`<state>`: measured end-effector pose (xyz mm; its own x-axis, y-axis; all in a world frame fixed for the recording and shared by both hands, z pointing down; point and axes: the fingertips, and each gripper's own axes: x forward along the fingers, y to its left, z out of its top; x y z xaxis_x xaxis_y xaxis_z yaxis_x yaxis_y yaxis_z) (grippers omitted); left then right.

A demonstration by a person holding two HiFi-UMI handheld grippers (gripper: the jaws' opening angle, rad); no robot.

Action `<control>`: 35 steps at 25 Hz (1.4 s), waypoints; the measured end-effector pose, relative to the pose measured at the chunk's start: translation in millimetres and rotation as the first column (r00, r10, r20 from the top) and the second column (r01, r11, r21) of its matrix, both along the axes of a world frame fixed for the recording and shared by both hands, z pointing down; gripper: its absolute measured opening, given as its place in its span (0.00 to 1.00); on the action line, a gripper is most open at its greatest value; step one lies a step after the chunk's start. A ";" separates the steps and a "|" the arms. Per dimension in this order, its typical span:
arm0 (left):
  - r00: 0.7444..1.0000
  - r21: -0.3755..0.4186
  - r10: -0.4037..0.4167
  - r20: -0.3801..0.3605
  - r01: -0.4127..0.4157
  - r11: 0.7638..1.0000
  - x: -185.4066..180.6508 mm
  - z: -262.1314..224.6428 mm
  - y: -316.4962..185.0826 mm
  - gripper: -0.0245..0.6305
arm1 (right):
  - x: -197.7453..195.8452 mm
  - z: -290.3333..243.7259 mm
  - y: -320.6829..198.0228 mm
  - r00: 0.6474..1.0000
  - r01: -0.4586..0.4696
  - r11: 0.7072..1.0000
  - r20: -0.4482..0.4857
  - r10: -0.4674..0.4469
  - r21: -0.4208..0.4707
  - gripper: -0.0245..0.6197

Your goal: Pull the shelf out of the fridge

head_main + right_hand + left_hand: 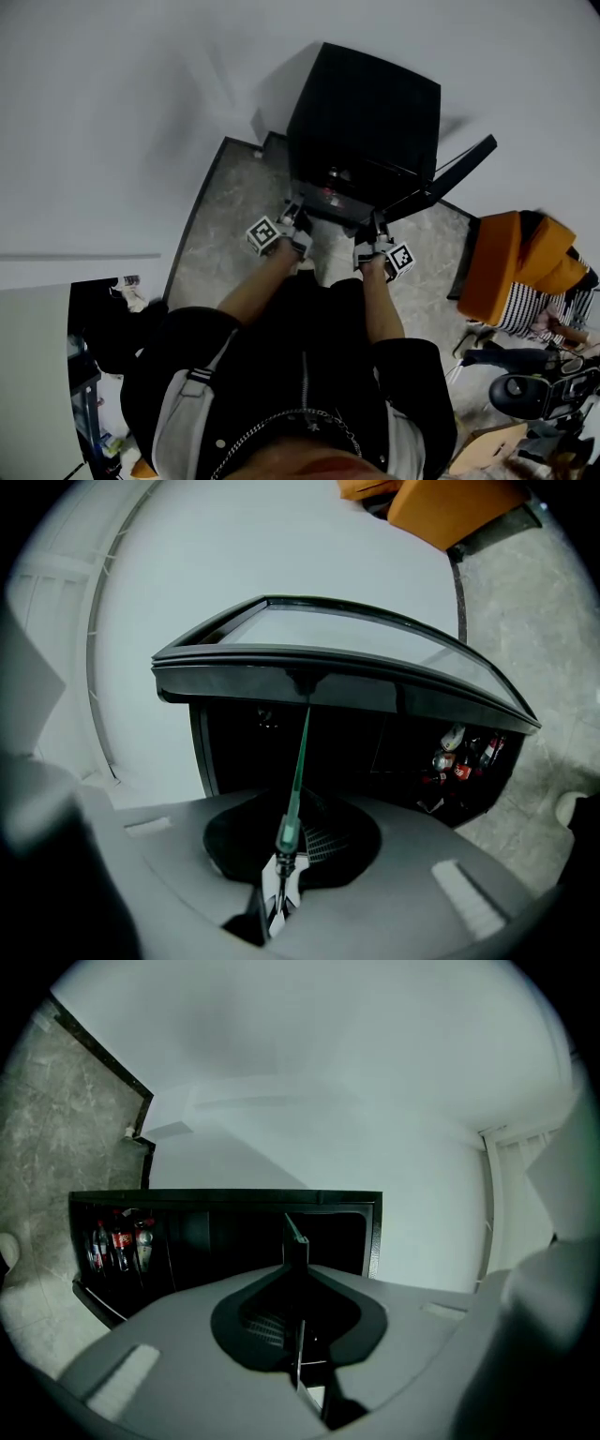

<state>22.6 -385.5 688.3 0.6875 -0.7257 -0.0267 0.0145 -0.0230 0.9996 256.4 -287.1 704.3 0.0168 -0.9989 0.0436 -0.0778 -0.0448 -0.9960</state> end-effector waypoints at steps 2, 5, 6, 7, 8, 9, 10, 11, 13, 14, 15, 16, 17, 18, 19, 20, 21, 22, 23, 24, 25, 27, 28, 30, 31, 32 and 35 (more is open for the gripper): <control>1.000 0.000 -0.007 -0.010 0.007 1.000 -1.9 -1.8 6.4 0.08 | -1.6 -0.5 5.6 1.000 0.006 1.000 -0.001 -0.006 -0.002 0.08; 1.000 0.001 -0.011 -0.004 0.011 1.000 -5.3 -2.8 12.5 0.08 | -4.9 -2.4 10.5 1.000 0.015 1.000 0.003 -0.015 0.001 0.08; 1.000 0.000 -0.013 -0.002 0.013 1.000 -6.2 -2.6 13.4 0.08 | -6.0 -3.3 11.1 1.000 0.018 1.000 0.006 -0.018 0.002 0.08; 1.000 0.000 -0.016 0.001 0.016 1.000 -7.3 -2.9 14.3 0.08 | -7.0 -4.0 11.7 1.000 0.021 1.000 0.008 -0.021 0.002 0.08; 1.000 0.001 -0.020 0.005 0.020 1.000 -8.5 -2.8 15.7 0.08 | -7.5 -4.7 12.8 1.000 0.024 1.000 0.007 -0.024 0.002 0.08; 1.000 0.001 -0.024 0.008 0.024 1.000 -9.7 -2.6 17.7 0.08 | -7.7 -5.4 14.5 1.000 0.027 1.000 0.004 -0.027 0.000 0.08; 1.000 0.000 -0.026 0.007 0.026 1.000 -10.7 -3.2 20.5 0.08 | -7.7 -6.5 16.8 1.000 0.029 1.000 0.000 -0.029 -0.002 0.08; 1.000 -0.001 -0.029 0.006 0.029 1.000 -11.6 -4.5 23.7 0.07 | -8.0 -8.0 19.0 1.000 0.031 1.000 -0.003 -0.031 -0.002 0.08; 0.999 -0.001 -0.036 0.005 0.036 0.999 -14.5 -5.4 30.1 0.07 | -9.7 -10.9 23.2 0.999 0.039 0.999 -0.008 -0.039 0.002 0.08; 0.999 0.000 -0.040 0.000 0.040 0.999 -16.0 -5.6 33.8 0.07 | -11.1 -11.3 25.8 0.999 0.044 0.999 -0.009 -0.044 0.004 0.08; 0.999 -0.001 -0.044 -0.011 0.044 0.999 -16.8 -7.4 38.0 0.07 | -12.5 -11.5 28.8 0.999 0.048 0.999 -0.008 -0.048 0.006 0.08; 0.999 -0.005 -0.048 -0.025 0.048 0.999 -17.0 -9.8 42.4 0.07 | -13.6 -11.8 32.1 0.999 0.053 0.999 -0.007 -0.053 0.009 0.08; 0.998 -0.009 -0.051 -0.036 0.050 0.999 -17.5 -11.1 46.9 0.07 | -14.6 -11.9 35.6 0.998 0.058 0.998 -0.009 -0.058 0.010 0.08; 0.998 -0.013 -0.053 -0.042 0.052 0.999 -18.9 -11.3 51.3 0.07 | -15.9 -12.1 39.4 0.998 0.063 0.998 -0.012 -0.063 0.008 0.08; 0.997 -0.014 -0.055 -0.045 0.054 0.998 -20.9 -11.4 56.1 0.07 | -17.8 -12.4 43.6 0.998 0.067 0.998 -0.015 -0.067 0.004 0.07; 0.997 -0.016 -0.057 -0.046 0.056 0.998 -23.5 -11.7 61.5 0.07 | -19.9 -12.9 48.3 0.997 0.071 0.998 -0.018 -0.071 -0.001 0.07; 0.997 -0.016 -0.060 -0.043 0.059 0.998 -26.8 -11.6 67.0 0.07 | -22.3 -14.0 53.0 0.997 0.073 0.997 -0.021 -0.074 -0.003 0.07; 0.997 -0.016 -0.063 -0.037 0.063 0.998 -30.3 -11.6 72.2 0.08 | -25.0 -15.7 57.5 0.997 0.076 0.997 -0.023 -0.076 0.000 0.07; 0.997 -0.015 -0.066 -0.035 0.065 0.998 -33.8 -12.5 77.1 0.07 | -28.3 -17.5 62.0 0.997 0.077 0.997 -0.023 -0.077 0.006 0.07; 0.997 -0.013 -0.068 -0.037 0.067 0.998 -37.3 -13.9 82.3 0.07 | -32.0 -19.0 66.9 0.997 0.078 0.997 -0.022 -0.078 0.012 0.07; 0.997 -0.010 -0.068 -0.038 0.068 0.998 -40.9 -15.4 87.8 0.08 | -36.0 -19.9 72.5 0.997 0.080 0.997 -0.020 -0.079 0.016 0.07; 0.997 0.001 -0.067 -0.041 0.067 0.998 -48.0 -18.9 100.5 0.07 | -44.0 -21.4 86.6 0.997 0.082 0.996 -0.019 -0.081 0.019 0.07; 0.997 0.004 -0.066 -0.041 0.066 0.998 -51.5 -20.6 108.1 0.08 | -47.9 -22.5 94.7 0.997 0.082 0.996 -0.017 -0.082 0.019 0.07; 0.997 0.005 -0.065 -0.041 0.065 0.998 -58.0 -23.5 123.9 0.08 | -54.4 -24.6 110.2 0.996 0.083 0.996 -0.017 -0.083 0.017 0.08; 0.997 0.007 -0.065 -0.043 0.065 0.998 -60.8 -25.0 131.1 0.08 | -57.2 -25.8 117.2 0.996 0.085 0.996 -0.020 -0.085 0.018 0.07; 0.997 0.010 -0.064 -0.045 0.065 0.998 -63.5 -26.1 137.9 0.08 | -60.0 -27.1 124.0 0.996 0.087 0.996 -0.022 -0.087 0.019 0.08; 0.997 0.009 -0.059 -0.040 0.059 0.998 -70.1 -27.9 158.3 0.08 | -65.9 -30.5 145.8 0.996 0.081 0.996 -0.028 -0.080 0.023 0.08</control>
<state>-47.5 -227.2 660.4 0.6417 -0.7646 -0.0603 0.0523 -0.0349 0.9980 190.6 -141.4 673.8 -0.0629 -0.9978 0.0197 -0.1067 -0.0129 -0.9942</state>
